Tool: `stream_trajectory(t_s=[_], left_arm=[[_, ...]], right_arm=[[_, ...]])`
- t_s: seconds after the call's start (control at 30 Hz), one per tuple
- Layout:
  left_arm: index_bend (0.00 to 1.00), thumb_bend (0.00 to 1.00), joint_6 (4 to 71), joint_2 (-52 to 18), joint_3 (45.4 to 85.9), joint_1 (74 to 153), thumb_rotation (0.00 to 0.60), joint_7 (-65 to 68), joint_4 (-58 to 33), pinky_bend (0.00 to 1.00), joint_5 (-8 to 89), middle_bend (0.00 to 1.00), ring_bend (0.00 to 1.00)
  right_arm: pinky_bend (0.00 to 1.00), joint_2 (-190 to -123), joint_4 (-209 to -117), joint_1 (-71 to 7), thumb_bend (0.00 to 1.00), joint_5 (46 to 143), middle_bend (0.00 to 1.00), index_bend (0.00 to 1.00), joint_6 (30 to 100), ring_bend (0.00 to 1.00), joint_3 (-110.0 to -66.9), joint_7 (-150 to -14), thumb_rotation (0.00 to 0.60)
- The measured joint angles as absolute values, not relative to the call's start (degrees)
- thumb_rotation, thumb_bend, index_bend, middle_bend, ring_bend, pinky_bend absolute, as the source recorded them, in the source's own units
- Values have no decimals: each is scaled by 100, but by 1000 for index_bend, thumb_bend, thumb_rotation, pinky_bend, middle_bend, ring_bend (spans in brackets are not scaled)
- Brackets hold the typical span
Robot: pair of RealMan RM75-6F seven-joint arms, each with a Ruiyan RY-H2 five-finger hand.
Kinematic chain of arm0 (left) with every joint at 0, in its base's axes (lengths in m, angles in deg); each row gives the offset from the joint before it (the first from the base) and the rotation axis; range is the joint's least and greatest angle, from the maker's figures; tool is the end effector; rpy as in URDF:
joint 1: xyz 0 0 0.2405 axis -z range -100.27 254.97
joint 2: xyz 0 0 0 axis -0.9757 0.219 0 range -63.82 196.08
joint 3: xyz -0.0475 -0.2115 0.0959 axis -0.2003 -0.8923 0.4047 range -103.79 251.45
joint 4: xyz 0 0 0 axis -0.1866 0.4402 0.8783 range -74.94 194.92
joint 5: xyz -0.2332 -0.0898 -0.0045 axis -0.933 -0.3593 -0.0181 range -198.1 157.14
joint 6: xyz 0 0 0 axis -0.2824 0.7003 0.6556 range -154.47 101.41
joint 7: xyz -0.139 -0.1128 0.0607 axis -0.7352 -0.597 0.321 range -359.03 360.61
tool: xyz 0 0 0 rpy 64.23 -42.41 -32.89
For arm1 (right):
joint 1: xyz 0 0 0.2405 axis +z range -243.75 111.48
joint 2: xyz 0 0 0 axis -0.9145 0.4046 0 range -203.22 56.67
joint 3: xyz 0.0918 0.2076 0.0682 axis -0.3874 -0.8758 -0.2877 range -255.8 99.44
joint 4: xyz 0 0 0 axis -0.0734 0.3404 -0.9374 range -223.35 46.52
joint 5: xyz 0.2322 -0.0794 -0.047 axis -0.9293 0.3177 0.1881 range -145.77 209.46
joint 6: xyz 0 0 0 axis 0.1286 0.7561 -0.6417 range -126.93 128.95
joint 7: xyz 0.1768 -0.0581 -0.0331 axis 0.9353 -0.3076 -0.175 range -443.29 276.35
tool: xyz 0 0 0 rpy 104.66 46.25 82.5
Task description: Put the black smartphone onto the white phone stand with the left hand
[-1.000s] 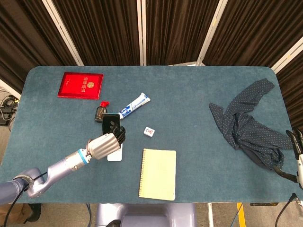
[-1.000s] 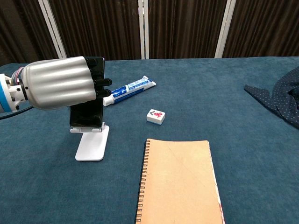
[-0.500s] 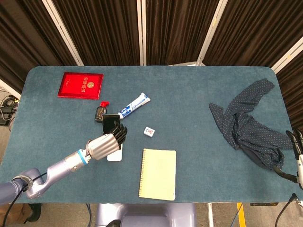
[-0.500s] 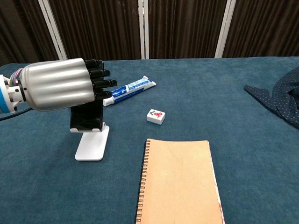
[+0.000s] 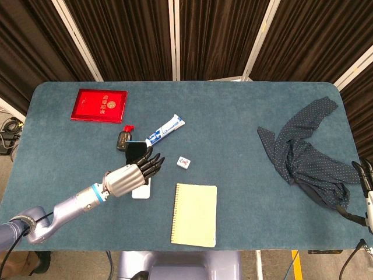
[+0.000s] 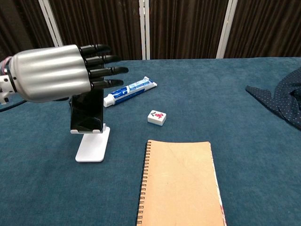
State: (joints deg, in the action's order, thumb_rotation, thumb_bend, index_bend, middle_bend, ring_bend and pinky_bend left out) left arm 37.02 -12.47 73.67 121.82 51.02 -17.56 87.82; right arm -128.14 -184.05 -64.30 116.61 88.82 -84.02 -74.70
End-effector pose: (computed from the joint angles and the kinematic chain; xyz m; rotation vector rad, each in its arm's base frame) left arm -0.1142 0.3387 -0.0393 -2.0744 0.6871 -0.6399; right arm -0.3167 -0.2235 0.1784 1.2715 -0.8935 0.9715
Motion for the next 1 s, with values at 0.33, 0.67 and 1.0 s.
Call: stream_trajectory(t_s=[0.33, 0.67, 1.0], left_arm=[[6, 0, 5149, -666, 6947, 11283, 600, 3482, -2531, 0, 7664, 0, 0], [0, 0, 5966, 135, 6984, 9648, 600, 2038, -3585, 0, 6075, 0, 0], [0, 0, 6730, 216, 7330, 8556, 600, 997, -3802, 0, 5840, 0, 0]], right_arm=[[0, -12804, -18421, -6441, 0, 11720, 0, 0, 8911, 0, -8382, -7459, 600], [0, -12841, -18448, -6424, 0, 11754, 0, 0, 8905, 0, -8366, -7622, 600], [0, -12873, -18477, -6432, 0, 11759, 0, 0, 8945, 0, -8365, -7752, 600]])
